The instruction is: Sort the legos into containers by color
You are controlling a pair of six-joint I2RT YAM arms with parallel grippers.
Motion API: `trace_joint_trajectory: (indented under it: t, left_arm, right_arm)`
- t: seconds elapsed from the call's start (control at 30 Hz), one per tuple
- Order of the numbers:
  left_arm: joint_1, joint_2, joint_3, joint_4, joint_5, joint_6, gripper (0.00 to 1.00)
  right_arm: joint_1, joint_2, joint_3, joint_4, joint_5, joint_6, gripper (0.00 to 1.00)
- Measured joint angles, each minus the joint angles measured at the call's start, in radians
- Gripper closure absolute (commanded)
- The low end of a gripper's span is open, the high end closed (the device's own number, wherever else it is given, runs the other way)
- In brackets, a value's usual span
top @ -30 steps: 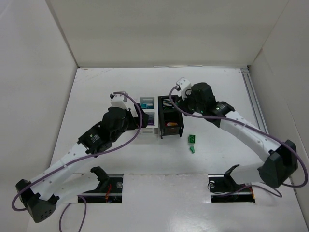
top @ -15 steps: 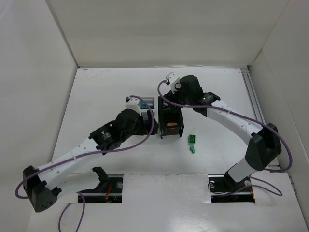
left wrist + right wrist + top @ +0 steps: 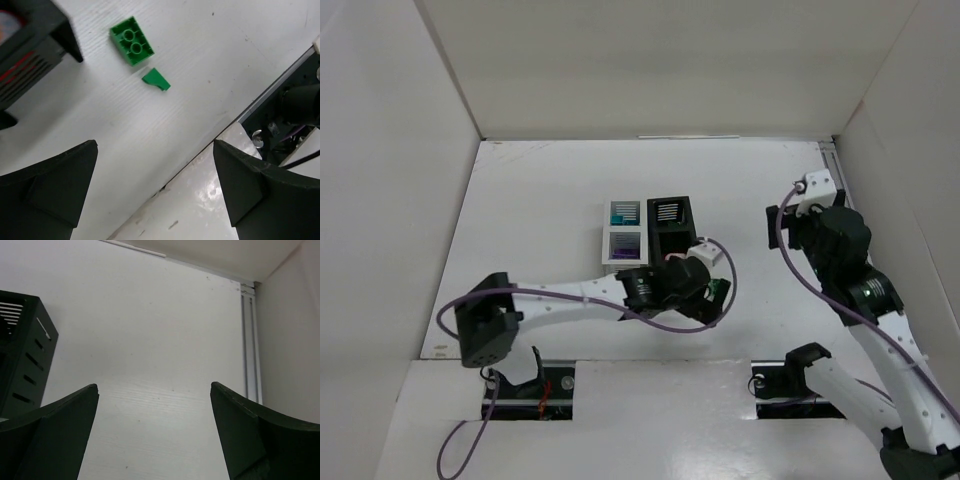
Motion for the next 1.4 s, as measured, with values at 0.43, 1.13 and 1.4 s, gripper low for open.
trace_joint_trajectory:
  t: [0.43,1.13,1.4]
  left_arm:
    - [-0.033,0.52,0.402,-0.084,-0.099,-0.061,0.03]
    - [-0.038,0.704,0.584,-0.257,-0.34,-0.252,0.24]
    - [-0.035,0.713,0.584,-0.255,-0.372,-0.259,0.43]
  right_arm:
    - [-0.024,-0.074,-0.078,-0.108,0.103,0.005,0.01]
    - [-0.042,-0.037,-0.087,-0.115,0.115,0.001,0.01]
    - [-0.042,-0.034,-0.088,-0.115,0.115,-0.002,0.01]
